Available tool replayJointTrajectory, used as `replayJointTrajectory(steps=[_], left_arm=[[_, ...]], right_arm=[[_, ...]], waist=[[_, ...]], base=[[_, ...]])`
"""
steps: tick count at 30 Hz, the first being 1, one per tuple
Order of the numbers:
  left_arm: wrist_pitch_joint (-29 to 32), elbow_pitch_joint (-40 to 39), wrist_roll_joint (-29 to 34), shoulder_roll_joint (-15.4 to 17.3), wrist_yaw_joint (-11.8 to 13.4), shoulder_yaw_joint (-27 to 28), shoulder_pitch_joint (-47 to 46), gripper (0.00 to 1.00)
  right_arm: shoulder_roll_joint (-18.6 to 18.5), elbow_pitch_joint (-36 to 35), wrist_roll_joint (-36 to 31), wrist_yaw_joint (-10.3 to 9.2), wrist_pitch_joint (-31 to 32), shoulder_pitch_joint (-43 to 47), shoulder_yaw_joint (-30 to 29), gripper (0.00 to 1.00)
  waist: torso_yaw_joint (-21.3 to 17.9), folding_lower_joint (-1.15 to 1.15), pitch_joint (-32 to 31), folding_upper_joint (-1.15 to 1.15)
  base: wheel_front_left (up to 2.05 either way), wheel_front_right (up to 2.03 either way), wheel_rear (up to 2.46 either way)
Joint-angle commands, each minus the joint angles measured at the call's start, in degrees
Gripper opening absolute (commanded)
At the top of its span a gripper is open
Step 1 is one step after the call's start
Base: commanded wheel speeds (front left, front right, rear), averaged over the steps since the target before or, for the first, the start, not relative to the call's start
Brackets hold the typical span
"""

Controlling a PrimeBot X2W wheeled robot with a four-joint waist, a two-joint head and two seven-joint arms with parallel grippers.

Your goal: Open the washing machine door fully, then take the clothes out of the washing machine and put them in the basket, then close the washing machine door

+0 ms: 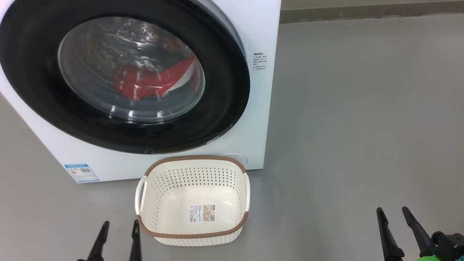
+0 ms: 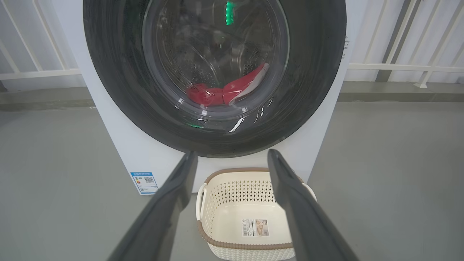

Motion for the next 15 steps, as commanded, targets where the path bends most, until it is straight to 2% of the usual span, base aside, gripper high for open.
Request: replayJointTrajectory(steps=[1,15], left_arm=[[-0.7,-1.0,0.5,0.2,-0.3,2.2,-0.5,1.00],[-0.7,-0.7,-1.2,0.1,-0.7,2.2,-1.1,1.00]], right_arm=[[-1.1,-1.3,-0.4,0.02,-0.8,-0.4,1.0,1.00],[-0.8,-1.8,-0.8,0.02,-0.8,-0.8,0.4,1.00]], waist=[[-0.1,0.00,0.0,0.00],[-0.2,0.00,0.4,0.00]], base=[[0.00,0.00,0.00],[0.00,0.00,0.00]])
